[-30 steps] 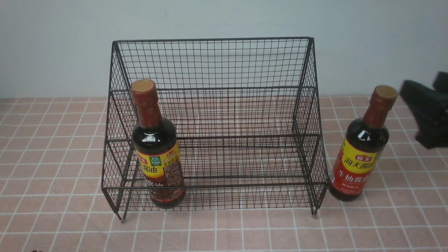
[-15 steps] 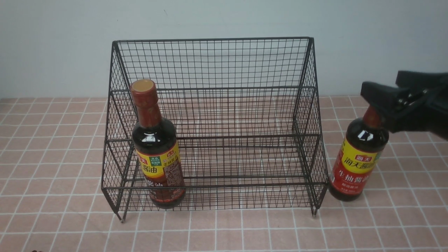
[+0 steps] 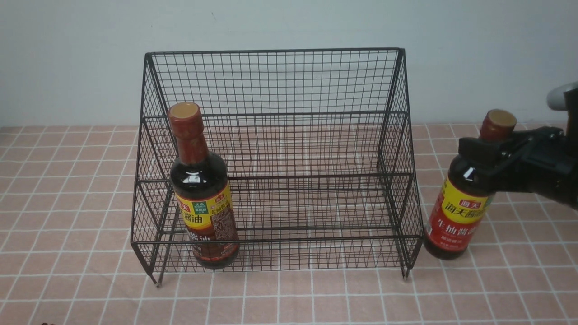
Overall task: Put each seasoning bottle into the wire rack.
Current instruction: Use the right arm to grab the condiment bottle closest to it, then use the right arm to put the condiment bottle back on the shelf
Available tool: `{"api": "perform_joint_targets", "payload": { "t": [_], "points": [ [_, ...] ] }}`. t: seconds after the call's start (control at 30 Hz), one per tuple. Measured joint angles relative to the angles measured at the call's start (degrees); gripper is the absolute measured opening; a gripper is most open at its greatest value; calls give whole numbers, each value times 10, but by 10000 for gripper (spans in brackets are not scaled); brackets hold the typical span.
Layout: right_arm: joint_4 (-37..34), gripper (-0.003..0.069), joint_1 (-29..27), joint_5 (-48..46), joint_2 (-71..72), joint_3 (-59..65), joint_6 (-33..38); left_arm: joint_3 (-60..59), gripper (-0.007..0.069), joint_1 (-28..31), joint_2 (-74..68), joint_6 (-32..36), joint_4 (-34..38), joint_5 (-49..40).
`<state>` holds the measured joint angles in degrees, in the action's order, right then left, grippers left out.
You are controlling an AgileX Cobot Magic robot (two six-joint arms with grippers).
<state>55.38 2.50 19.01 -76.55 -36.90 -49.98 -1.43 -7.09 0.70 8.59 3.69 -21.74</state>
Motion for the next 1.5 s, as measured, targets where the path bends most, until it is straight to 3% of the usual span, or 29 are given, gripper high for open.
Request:
{"api": "perform_joint_targets", "payload": {
  "t": [0.23,0.37,0.57,0.73,0.87,1.03,1.23,1.5],
  "points": [
    [66,280,0,-78,113,-32,-14,0,-7,0,0,0,0,0],
    [104,280,0,-61,175,-91,-75,0,-7,0,0,0,0,0],
    [163,279,0,58,184,-179,-197,0,-7,0,0,0,0,0],
    [252,279,0,219,120,-278,-316,0,-7,0,0,0,0,0],
    [302,279,11,267,61,-325,-367,0,-7,0,0,0,0,0],
    [335,278,56,238,-3,-358,-363,0,-7,0,0,0,0,0],
    [343,277,126,125,-63,-365,-320,0,-7,0,0,0,0,0],
    [348,277,148,87,-119,-365,-337,0,-7,0,0,0,0,0]
  ]
}}
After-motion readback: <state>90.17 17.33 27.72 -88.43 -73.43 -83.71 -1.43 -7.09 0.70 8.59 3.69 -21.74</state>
